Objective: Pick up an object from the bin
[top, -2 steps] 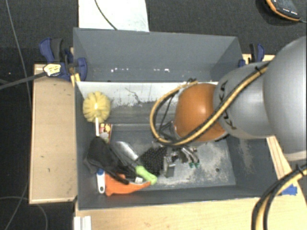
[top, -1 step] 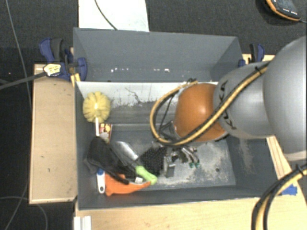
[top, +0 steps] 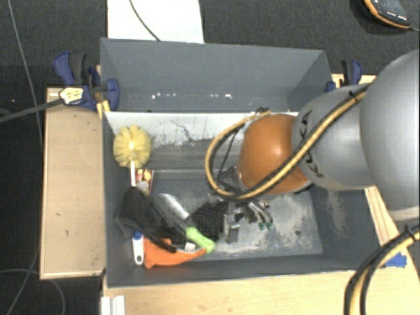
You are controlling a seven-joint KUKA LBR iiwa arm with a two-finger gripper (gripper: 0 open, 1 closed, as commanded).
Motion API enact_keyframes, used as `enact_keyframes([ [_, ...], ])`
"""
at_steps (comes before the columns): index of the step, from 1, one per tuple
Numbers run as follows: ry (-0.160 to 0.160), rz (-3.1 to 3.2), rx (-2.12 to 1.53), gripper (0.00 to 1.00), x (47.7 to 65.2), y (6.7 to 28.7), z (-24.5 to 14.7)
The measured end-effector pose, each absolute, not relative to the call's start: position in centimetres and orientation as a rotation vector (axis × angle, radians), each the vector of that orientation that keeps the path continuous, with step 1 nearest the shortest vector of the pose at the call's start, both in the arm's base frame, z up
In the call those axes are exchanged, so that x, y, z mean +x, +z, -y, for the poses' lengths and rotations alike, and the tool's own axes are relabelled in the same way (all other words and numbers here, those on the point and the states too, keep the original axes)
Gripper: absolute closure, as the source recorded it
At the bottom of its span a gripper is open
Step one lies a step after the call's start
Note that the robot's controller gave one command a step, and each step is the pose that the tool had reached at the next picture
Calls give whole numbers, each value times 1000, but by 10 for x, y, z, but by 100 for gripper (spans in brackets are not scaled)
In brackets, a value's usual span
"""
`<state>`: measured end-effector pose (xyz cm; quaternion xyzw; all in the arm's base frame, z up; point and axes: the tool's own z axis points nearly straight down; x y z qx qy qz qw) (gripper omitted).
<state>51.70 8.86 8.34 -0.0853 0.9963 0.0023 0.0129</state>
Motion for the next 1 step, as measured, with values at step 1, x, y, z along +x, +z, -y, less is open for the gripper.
enact_keyframes([
  [1, 7, -3105, -265, 100, 517, 83, -89],
])
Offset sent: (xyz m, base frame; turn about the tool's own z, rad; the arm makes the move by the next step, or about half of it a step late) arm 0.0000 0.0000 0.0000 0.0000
